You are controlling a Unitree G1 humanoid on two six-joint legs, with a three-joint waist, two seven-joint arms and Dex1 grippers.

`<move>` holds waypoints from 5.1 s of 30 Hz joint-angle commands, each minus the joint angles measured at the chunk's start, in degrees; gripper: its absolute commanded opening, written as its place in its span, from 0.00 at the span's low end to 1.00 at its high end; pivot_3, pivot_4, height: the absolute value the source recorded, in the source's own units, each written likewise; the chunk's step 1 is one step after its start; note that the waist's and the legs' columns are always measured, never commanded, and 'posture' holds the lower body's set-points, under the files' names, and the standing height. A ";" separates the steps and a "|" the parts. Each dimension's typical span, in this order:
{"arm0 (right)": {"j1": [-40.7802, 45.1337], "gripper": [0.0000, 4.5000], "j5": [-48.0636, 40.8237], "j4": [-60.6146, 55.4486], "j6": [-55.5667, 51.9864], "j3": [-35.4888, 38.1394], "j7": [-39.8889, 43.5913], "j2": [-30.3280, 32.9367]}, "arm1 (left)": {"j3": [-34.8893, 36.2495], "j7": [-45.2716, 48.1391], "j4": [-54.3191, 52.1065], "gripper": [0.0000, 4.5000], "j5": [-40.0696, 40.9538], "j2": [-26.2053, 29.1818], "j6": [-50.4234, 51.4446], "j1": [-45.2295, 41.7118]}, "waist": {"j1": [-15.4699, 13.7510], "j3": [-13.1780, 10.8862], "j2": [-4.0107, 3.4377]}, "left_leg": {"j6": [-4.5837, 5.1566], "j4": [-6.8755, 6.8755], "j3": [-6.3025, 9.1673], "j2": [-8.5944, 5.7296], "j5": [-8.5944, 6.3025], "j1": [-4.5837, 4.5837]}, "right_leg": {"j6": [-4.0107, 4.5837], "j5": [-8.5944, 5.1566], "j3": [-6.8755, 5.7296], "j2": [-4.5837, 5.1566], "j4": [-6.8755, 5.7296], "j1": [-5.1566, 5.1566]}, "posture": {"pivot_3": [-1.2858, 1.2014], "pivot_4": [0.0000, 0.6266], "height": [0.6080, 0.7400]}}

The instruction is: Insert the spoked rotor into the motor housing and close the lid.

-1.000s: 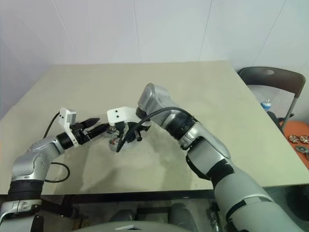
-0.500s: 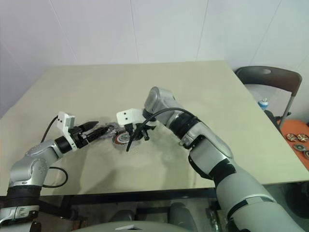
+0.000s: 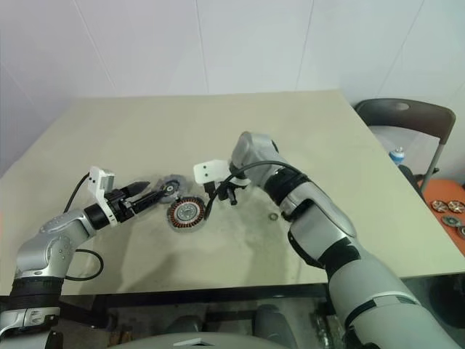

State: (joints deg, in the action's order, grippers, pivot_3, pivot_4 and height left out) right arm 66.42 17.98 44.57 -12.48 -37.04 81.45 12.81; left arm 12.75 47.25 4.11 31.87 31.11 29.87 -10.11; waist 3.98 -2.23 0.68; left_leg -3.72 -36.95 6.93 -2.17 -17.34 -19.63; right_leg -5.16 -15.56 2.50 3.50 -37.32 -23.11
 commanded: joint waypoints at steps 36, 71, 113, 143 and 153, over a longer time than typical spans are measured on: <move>-5.10 0.04 -4.40 -18.12 29.38 0.17 4.51 4.30 | 0.94 8.82 -5.31 0.95 4.38 9.96 8.08 -2.26 | 0.02 -0.12 -0.13 | 0.04 -0.03 -0.04 0.10 -0.02 0.09 | -0.01 -0.01 0.03 -0.11 0.05 0.10 | 0.52 0.00 1.00; -0.33 0.49 6.95 3.43 39.26 -4.72 -4.08 -5.21 | 2.13 4.95 -7.95 0.95 4.09 7.28 7.29 1.39 | 0.07 -0.11 -0.12 | 0.03 -0.02 0.01 0.06 -0.01 0.16 | 0.00 0.00 0.03 -0.09 0.06 0.17 | 0.52 0.00 1.00; 1.92 0.00 6.15 3.14 29.48 -2.32 2.53 -4.29 | 0.89 3.41 -7.16 0.95 3.12 5.91 5.53 1.48 | -0.13 -0.10 -0.11 | 0.00 -0.05 0.13 0.04 0.00 0.18 | 0.00 0.00 0.00 -0.10 0.06 0.27 | 0.52 0.00 1.00; 5.79 0.00 14.09 11.55 36.93 -5.15 -5.39 -0.16 | -0.60 3.64 -5.46 0.95 2.21 5.32 4.88 -0.27 | -0.03 -0.11 -0.12 | -0.01 -0.03 0.20 0.00 0.01 0.14 | 0.00 0.00 -0.02 -0.08 0.09 0.26 | 0.52 0.00 1.00; 1.22 0.00 8.82 -0.10 33.40 -3.11 4.90 1.44 | -0.76 3.92 -4.56 0.95 1.69 5.37 4.48 -0.69 | 0.02 -0.11 -0.13 | 0.00 -0.02 0.22 0.00 0.00 0.13 | 0.00 0.00 -0.03 -0.08 0.11 0.26 | 0.52 0.00 1.00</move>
State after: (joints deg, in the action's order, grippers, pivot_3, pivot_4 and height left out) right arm 66.88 28.50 47.46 22.04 -41.86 84.84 14.10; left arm 11.80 51.01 -0.03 34.08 36.02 35.47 -9.78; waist 3.99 -2.35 0.56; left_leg -3.73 -36.97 7.15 -2.17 -17.34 -19.51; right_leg -5.16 -15.57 2.48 3.42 -37.22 -22.87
